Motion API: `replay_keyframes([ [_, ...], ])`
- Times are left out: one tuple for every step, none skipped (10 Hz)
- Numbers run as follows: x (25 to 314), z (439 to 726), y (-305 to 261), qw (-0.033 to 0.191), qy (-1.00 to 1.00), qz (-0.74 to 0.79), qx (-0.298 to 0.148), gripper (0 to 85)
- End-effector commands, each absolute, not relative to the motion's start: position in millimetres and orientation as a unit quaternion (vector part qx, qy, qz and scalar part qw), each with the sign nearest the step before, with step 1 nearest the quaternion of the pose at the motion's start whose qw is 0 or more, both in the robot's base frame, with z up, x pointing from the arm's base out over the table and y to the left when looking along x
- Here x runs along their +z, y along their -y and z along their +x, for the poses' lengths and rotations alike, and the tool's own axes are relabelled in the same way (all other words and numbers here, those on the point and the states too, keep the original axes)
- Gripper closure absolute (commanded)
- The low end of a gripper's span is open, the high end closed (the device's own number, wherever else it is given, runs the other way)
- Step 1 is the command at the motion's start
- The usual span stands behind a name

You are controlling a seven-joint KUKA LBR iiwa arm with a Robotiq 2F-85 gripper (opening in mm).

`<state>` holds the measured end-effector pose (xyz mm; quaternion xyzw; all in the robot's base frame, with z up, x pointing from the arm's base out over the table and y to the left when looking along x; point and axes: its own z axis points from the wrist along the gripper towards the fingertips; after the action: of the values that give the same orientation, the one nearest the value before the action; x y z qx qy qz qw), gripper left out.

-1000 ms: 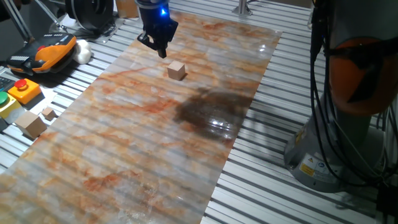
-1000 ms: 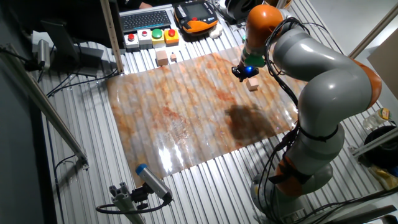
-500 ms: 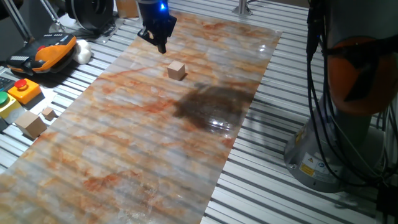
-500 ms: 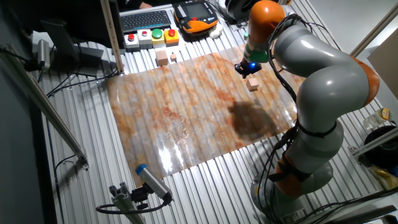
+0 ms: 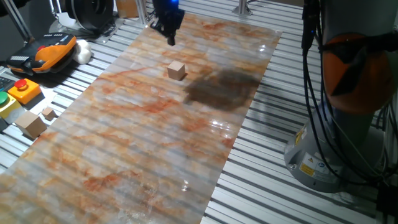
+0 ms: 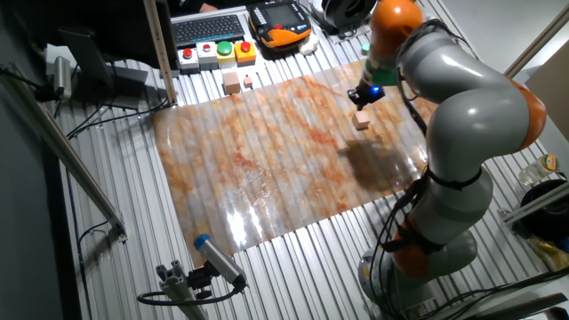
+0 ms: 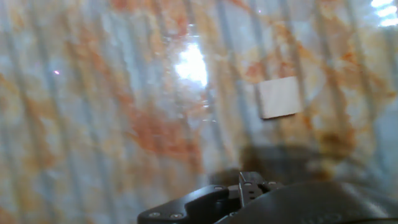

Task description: Hold a small block with the gripper and sweep it from left to right on the table

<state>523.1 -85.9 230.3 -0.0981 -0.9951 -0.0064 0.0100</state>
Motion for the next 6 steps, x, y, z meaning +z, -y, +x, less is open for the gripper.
replay_keyframes([
  [230, 522, 178, 0.013, 0.995, -0.095, -0.002, 85.0],
  [225, 517, 190, 0.003, 0.996, -0.085, 0.019, 85.0],
  [218, 512, 197, -0.004, 0.996, -0.078, 0.035, 85.0],
  [214, 511, 200, -0.001, 0.997, -0.077, 0.021, 85.0],
  [214, 514, 197, 0.005, 0.997, -0.081, 0.015, 85.0],
  [217, 515, 195, 0.007, 0.997, -0.079, 0.018, 85.0],
])
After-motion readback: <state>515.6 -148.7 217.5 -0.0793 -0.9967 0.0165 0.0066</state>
